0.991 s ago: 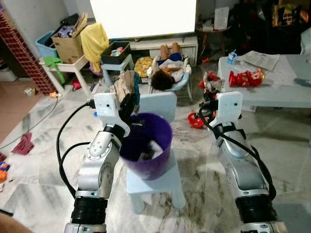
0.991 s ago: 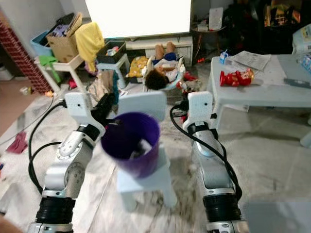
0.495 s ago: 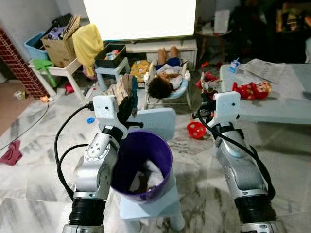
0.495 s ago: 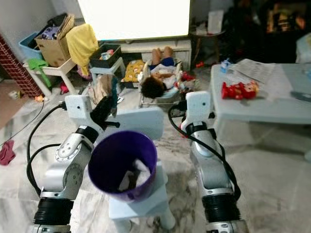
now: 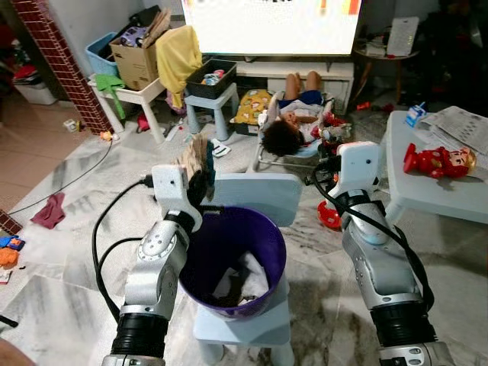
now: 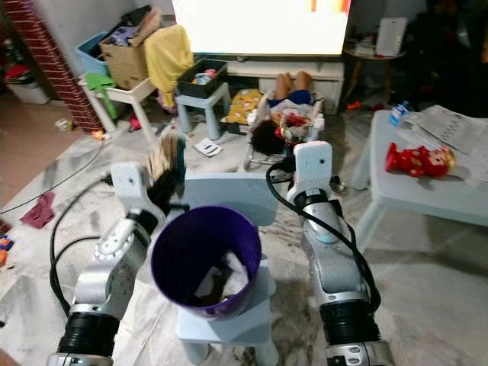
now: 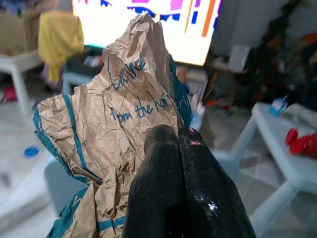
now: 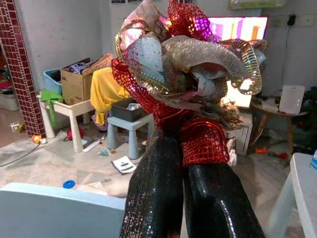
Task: Picking trash to rubbish bin
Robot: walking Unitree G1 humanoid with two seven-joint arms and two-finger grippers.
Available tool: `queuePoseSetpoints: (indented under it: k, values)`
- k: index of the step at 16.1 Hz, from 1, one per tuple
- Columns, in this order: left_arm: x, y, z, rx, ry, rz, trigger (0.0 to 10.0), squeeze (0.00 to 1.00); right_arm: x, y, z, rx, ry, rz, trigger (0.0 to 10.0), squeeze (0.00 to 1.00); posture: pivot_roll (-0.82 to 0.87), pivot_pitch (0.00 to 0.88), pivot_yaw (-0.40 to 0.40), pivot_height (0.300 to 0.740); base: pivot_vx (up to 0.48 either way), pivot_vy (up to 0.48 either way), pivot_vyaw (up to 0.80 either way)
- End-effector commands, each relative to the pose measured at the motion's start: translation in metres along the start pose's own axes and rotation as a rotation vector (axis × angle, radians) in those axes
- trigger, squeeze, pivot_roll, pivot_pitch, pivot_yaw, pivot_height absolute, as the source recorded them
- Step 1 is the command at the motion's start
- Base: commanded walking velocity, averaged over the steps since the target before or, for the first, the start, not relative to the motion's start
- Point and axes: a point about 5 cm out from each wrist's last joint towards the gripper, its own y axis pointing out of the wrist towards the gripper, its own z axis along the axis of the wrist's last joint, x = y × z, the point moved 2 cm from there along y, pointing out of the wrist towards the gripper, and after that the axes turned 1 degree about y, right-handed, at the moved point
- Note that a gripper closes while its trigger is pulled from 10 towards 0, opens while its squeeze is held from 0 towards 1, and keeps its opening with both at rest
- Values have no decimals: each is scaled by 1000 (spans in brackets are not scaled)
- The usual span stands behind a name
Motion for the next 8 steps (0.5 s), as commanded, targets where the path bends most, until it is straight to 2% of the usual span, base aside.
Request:
queuePoseSetpoints:
  k: [1, 2, 3, 4, 5, 8]
  values:
    - [-6, -1, -10, -54, 17, 25, 0, 0, 3, 1, 4, 14, -2, -9, 0, 0, -9, 47, 65, 740, 0, 0, 0]
    - [-13, -5, -26, -128, -9, 53, 0, 0, 3, 0, 4, 15, -3, -8, 0, 0, -12, 44, 63, 740, 0, 0, 0]
    - [-18, -7, -38, -178, -32, 64, 2784, 0, 3, 0, 4, 14, -4, -8, 0, 0, -12, 44, 63, 740, 0, 0, 0]
    - [-21, -8, -46, -214, -63, 72, 7686, 804, 3, 0, 3, 12, -5, -8, 0, 0, -15, 43, 64, 740, 0, 0, 0]
    - [-24, -9, -51, -227, -98, 81, 10000, 1000, 3, -1, 4, 13, -5, -7, 0, 0, -20, 45, 65, 740, 0, 0, 0]
    - [-28, -11, -61, -264, -108, 89, 10000, 1000, 4, -3, 3, 12, -7, -13, 0, 0, -25, 45, 70, 740, 0, 0, 0]
